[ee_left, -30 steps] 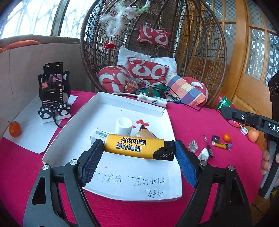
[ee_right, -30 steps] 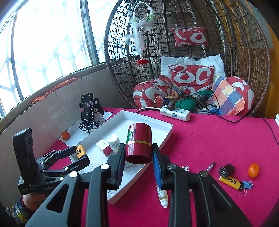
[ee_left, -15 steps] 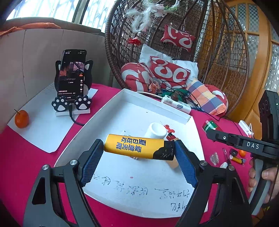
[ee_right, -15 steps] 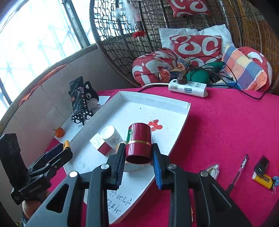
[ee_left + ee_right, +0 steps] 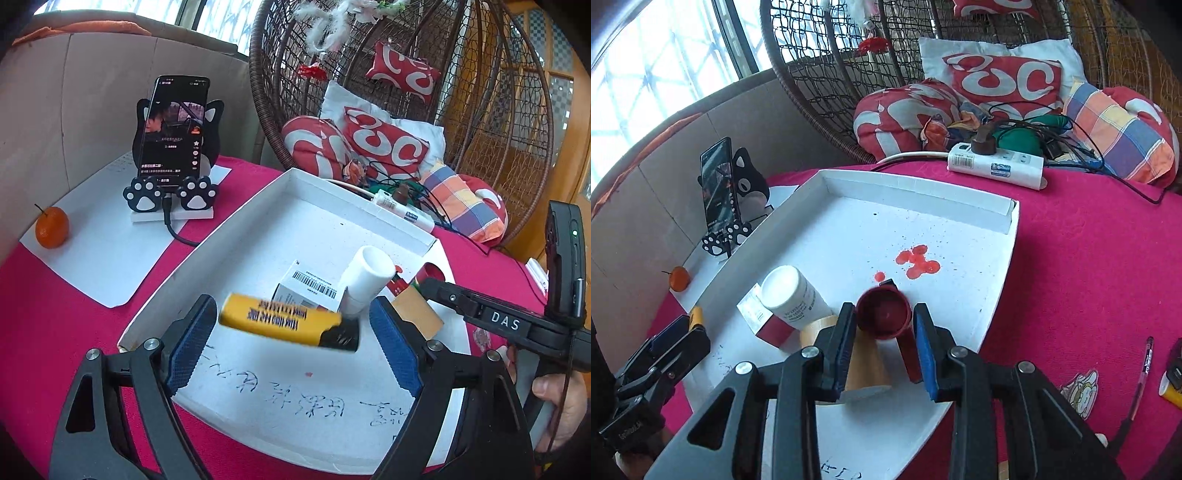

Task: Organize rigid objects
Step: 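Open the left gripper to drop the yellow tube while the right gripper releases the canister in the tray, then move both grippers back from the tray to the items on the table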

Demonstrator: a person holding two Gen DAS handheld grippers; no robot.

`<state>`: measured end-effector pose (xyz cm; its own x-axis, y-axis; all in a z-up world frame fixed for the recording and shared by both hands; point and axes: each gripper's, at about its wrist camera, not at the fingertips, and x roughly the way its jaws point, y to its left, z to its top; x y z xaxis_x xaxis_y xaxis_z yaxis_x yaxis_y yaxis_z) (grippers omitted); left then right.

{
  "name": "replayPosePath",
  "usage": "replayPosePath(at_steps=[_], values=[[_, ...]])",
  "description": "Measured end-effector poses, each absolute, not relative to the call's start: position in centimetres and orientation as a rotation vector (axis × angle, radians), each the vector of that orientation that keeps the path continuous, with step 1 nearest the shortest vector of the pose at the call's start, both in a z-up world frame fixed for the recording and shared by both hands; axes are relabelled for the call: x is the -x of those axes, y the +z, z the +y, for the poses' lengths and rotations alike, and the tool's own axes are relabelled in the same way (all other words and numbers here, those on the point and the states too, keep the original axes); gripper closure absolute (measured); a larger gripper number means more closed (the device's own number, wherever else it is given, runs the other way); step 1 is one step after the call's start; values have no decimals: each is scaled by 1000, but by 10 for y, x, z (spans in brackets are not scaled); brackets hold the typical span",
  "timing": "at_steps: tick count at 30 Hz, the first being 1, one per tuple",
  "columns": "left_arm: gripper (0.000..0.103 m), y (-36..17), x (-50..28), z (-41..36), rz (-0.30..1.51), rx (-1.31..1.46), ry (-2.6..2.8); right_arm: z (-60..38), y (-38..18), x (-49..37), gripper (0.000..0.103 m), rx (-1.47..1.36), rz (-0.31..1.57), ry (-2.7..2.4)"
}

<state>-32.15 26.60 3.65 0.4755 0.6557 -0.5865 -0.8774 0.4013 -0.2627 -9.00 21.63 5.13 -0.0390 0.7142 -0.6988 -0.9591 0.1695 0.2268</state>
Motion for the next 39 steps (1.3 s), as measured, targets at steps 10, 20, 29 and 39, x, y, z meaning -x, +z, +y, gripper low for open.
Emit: replayPosePath(at_steps=[10, 20, 29, 39], values=[[0, 45, 332, 250, 378, 556, 1059, 162, 86, 99, 0, 297, 643, 1395], [0, 52, 312, 234, 409, 512, 1028, 101, 102, 98, 0, 215, 584, 1411], [0, 58, 301, 222, 433, 473, 1001, 80, 102, 85, 0, 148, 586, 1369], [0, 59, 289, 213, 462, 447, 969, 58, 106, 65, 0, 73, 579, 1314]])
